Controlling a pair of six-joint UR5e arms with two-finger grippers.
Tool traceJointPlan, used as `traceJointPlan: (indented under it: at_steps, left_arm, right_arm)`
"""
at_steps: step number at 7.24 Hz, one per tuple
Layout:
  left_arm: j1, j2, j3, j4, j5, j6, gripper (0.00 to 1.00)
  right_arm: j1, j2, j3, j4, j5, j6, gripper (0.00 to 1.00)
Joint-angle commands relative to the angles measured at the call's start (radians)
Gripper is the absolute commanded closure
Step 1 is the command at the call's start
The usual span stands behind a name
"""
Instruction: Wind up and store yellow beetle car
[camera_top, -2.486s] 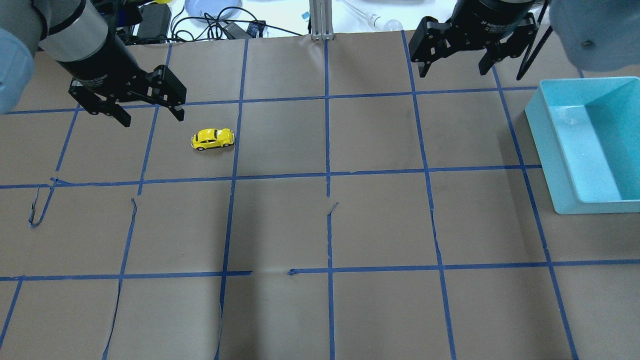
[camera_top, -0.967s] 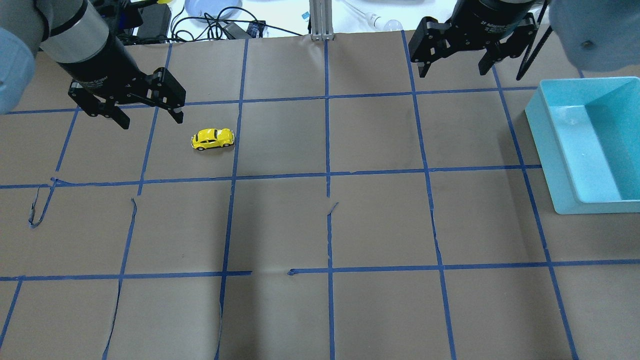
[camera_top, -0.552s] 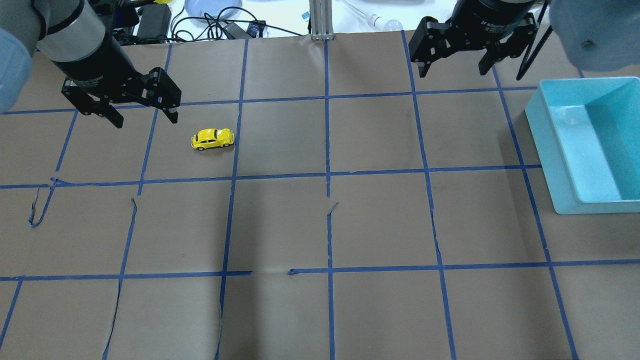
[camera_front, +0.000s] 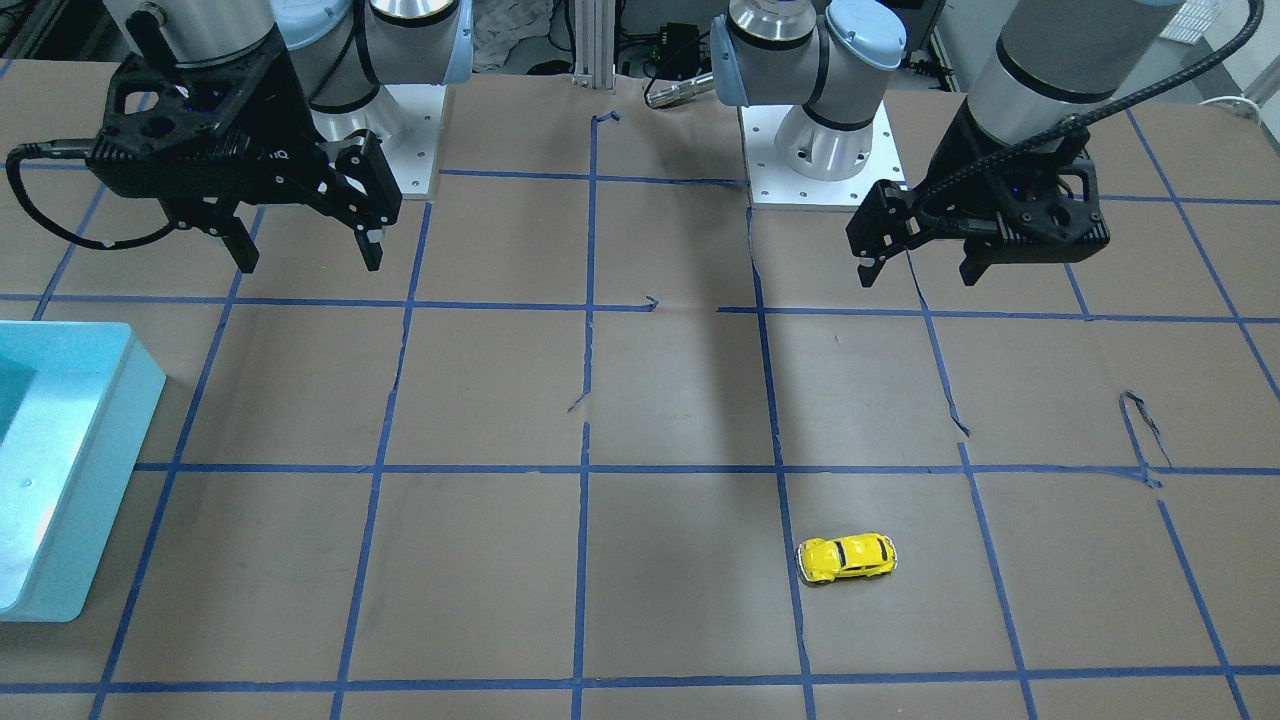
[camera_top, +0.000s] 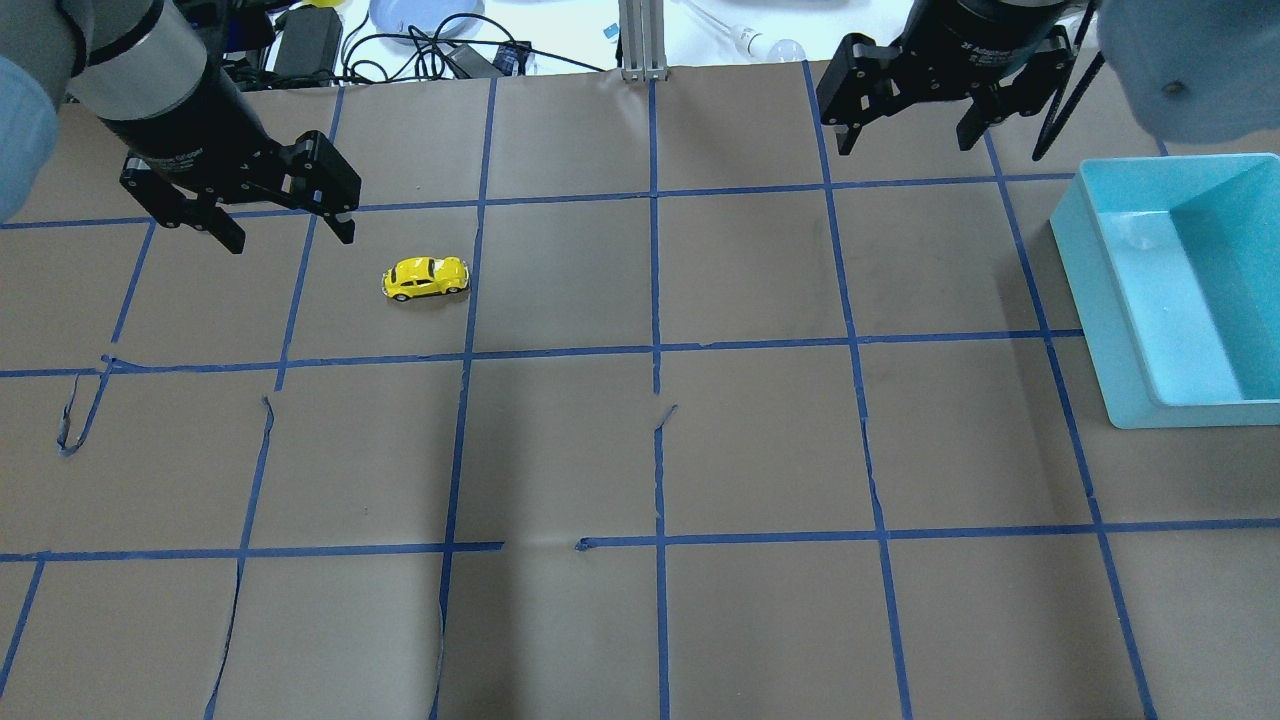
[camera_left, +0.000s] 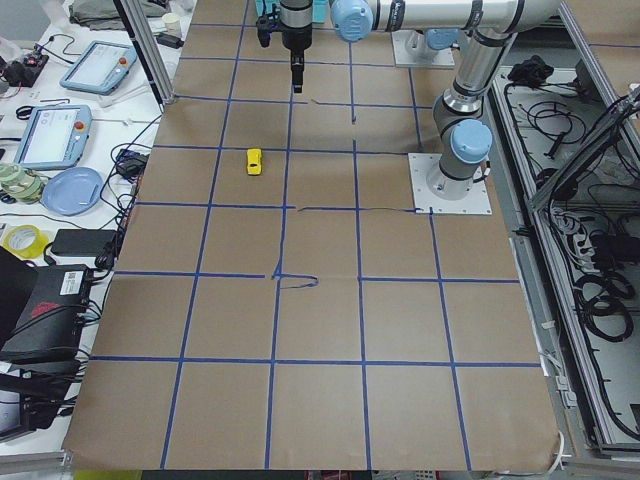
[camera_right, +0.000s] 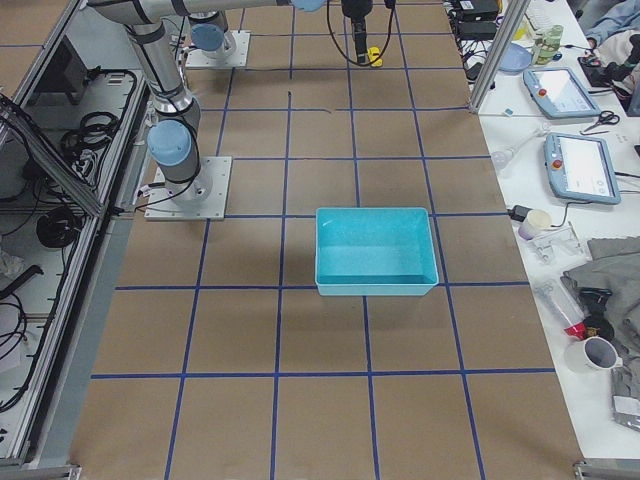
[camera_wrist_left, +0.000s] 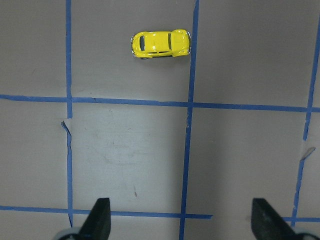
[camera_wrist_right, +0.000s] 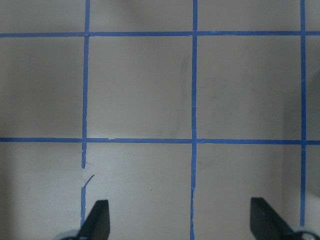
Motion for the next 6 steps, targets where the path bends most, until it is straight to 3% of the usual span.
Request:
traceJointPlan:
  at_steps: [1,6]
  left_arm:
    - [0.0,-0.001,-0.005,0.0,0.001,-0.002,0.0]
    - [0.0,-0.003,-0.015,0.0,0.009,-0.003,0.0]
  right_arm:
    - [0.0,0.0,0.0,0.0,-0.001,0.0,0.0]
    - [0.0,0.0,0.003,0.0,-0.001,-0.003,0.0]
